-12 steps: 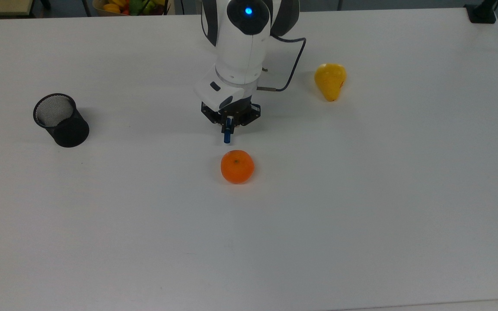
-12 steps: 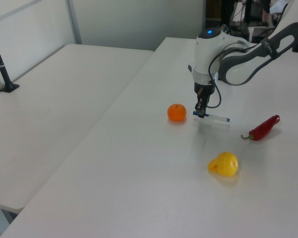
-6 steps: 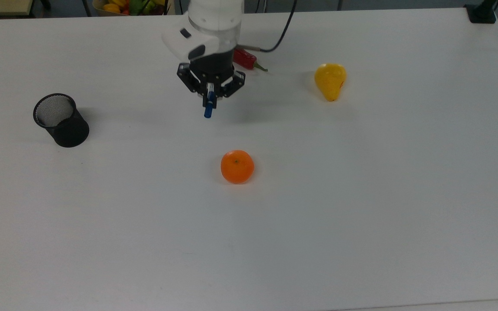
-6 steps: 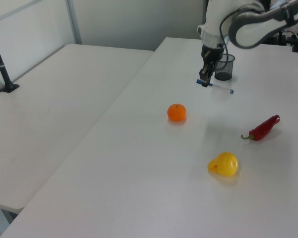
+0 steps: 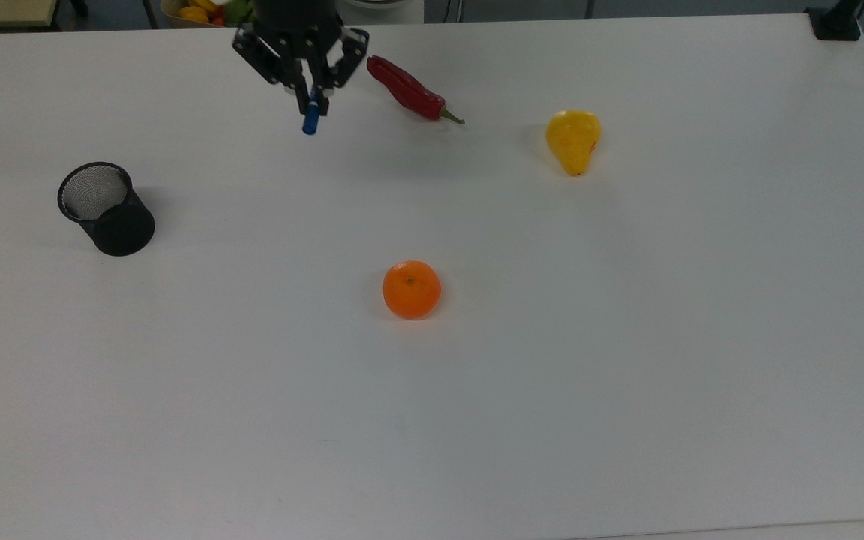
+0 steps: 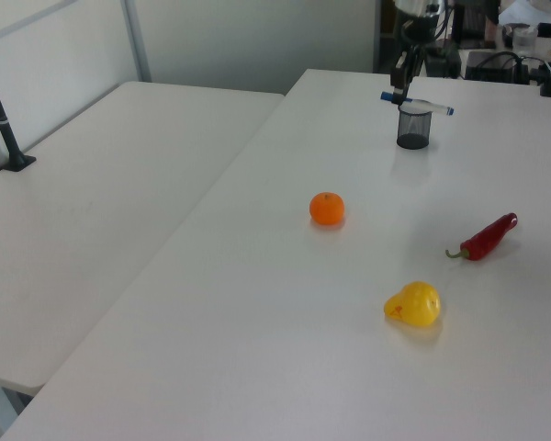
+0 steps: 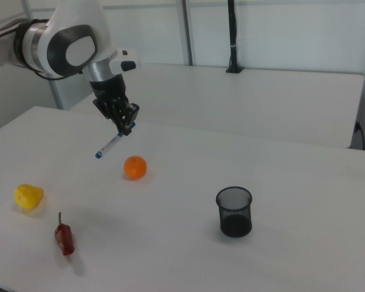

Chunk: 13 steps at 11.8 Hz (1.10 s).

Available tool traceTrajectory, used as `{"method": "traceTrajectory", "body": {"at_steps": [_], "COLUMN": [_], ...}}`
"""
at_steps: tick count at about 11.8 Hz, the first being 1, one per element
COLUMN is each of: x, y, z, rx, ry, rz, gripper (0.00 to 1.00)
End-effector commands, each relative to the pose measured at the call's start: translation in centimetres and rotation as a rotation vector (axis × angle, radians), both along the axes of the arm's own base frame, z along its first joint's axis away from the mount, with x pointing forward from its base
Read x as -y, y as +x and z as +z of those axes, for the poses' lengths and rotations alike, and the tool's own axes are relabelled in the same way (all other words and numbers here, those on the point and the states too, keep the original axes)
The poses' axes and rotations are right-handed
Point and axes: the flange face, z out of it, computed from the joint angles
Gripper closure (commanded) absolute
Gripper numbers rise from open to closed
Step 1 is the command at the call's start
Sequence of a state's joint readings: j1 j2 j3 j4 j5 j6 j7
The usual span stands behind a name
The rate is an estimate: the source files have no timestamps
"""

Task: Place marker
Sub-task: 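Lift the marker and carry it over the black mesh pen cup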

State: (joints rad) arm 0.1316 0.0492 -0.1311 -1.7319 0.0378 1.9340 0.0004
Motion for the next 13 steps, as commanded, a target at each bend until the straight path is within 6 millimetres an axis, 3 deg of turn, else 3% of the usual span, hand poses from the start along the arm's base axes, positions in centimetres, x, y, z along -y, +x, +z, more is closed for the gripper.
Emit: {"method": "traceTrajectory", "body": {"at_steps": [1, 4, 6, 8, 11, 13], "x": [5.2, 10.4, 13.8, 15.8, 18.3, 19.8], "y": [-1.7, -1.3, -0.9, -0.7, -0.3, -0.3], "z": [2.9, 3.9, 3.1, 2.5, 0.7, -2.3], "rx": [0.048, 0.176, 0.287, 0.372, 0.474, 0.553], "ry": [0.050, 0.024, -0.006, -0.032, -0.077, -0.121], "rz": [0.008, -0.061, -0.126, -0.168, -0.219, -0.253], "gripper": [1.00, 1.00, 1.00, 1.00, 1.00, 1.00]}}
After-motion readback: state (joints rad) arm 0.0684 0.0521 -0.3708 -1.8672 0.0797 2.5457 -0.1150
